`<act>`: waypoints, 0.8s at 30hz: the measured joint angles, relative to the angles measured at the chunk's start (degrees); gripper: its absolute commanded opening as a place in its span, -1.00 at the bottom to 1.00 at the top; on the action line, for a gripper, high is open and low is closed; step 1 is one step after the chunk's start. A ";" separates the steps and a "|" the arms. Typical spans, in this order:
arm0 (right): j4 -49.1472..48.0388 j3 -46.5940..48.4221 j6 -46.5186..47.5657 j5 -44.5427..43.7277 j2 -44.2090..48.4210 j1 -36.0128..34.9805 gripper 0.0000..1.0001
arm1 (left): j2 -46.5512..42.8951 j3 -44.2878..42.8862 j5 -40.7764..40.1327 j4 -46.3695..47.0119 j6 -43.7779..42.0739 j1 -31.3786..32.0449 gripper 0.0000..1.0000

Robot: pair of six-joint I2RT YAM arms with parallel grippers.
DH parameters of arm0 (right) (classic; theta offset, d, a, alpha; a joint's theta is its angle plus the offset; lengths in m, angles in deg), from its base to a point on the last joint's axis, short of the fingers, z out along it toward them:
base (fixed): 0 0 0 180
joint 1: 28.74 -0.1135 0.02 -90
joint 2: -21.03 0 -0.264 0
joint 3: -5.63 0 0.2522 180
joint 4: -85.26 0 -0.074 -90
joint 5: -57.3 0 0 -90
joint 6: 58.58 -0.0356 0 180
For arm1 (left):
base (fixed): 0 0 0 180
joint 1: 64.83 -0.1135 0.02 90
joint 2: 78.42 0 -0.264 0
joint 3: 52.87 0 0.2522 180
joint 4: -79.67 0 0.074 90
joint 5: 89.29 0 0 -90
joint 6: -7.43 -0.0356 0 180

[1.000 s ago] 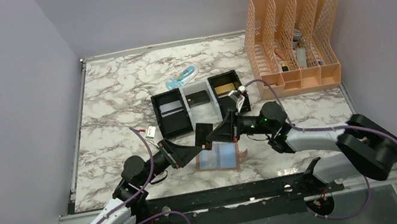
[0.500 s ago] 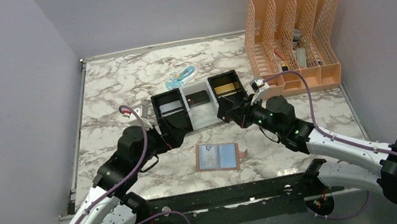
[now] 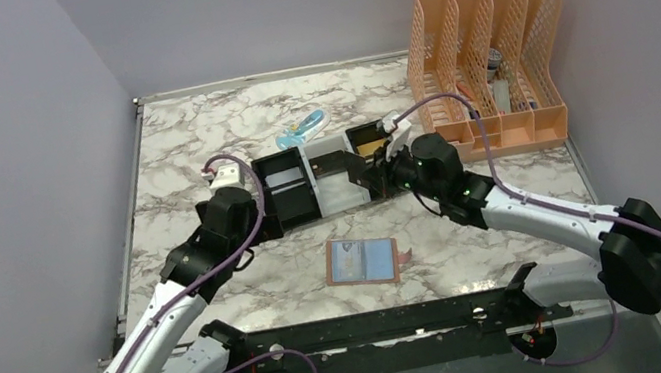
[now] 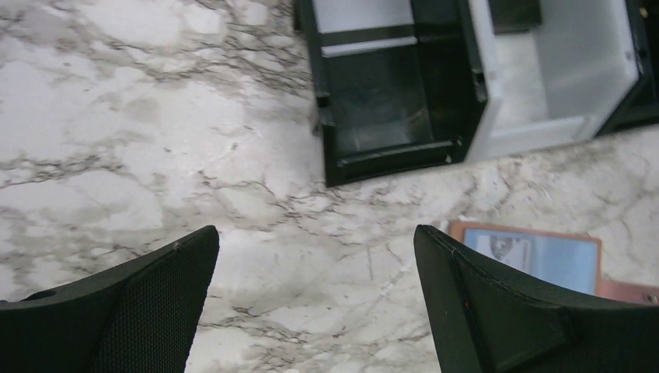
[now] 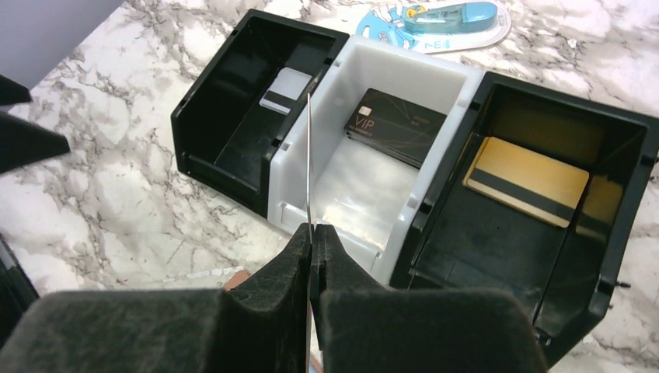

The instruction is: Take the credit cards out of the card holder

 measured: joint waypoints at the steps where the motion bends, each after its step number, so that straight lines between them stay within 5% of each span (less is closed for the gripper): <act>1: 0.26 1.05 0.72 0.15 -1.18 0.00 -0.98 | 0.15 0.02 0.28 -0.20 -0.74 -1.84 0.99; 9: 3.69 8.61 7.06 -0.48 -8.63 -0.31 -0.98 | -7.34 1.75 4.33 0.98 -1.81 -17.90 0.99; 24: 10.67 21.92 16.90 -6.69 -25.51 -1.20 -0.97 | -9.31 3.89 6.60 1.53 -1.81 -18.88 0.99</act>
